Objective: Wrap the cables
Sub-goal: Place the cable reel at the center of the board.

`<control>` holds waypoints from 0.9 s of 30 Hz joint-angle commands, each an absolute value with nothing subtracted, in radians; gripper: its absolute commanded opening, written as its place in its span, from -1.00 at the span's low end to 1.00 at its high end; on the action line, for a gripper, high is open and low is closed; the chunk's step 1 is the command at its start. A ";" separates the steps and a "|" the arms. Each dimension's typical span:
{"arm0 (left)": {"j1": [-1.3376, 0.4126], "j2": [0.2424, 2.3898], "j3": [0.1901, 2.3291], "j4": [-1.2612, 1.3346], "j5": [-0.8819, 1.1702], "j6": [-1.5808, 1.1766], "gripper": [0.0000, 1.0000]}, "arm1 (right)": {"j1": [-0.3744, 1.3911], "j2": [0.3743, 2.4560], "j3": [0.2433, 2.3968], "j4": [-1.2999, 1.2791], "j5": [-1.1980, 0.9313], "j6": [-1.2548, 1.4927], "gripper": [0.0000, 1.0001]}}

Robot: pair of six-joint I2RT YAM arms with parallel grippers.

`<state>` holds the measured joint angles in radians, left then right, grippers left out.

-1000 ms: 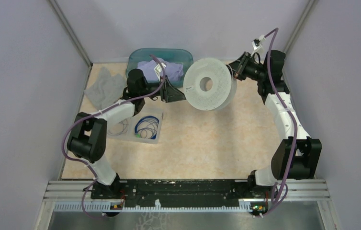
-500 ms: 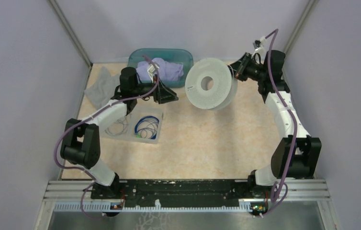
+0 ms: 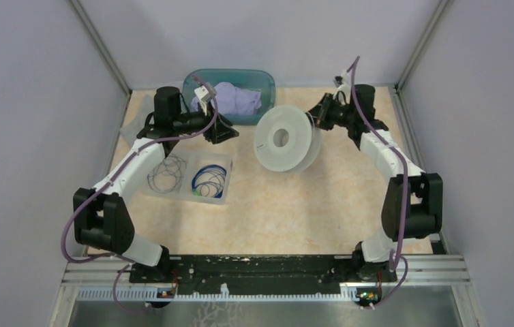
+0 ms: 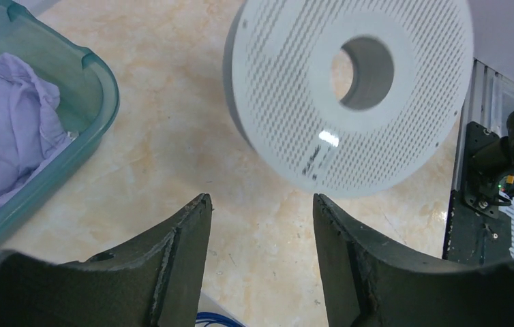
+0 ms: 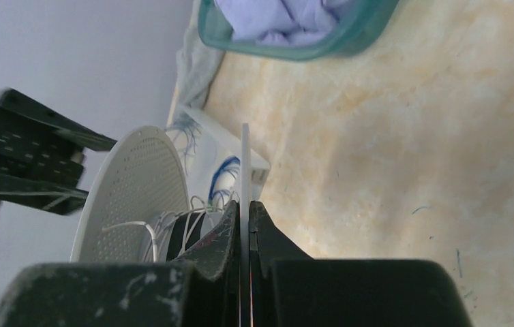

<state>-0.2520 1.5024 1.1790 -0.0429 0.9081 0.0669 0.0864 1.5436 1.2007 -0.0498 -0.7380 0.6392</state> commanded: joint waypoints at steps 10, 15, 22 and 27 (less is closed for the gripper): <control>-0.242 1.444 1.267 -0.199 0.824 0.167 0.56 | 0.284 1.780 1.143 0.199 -0.775 0.610 -1.00; -0.242 1.440 1.253 -0.188 0.834 0.159 0.59 | 0.304 1.873 1.152 0.244 -0.820 0.632 -1.00; -0.242 1.442 1.227 -0.161 0.849 0.142 0.61 | 0.305 1.954 1.206 0.171 -0.833 0.557 -0.99; -0.242 1.439 1.214 -0.153 0.857 0.134 0.63 | 0.304 2.016 1.282 0.078 -0.866 0.479 -0.74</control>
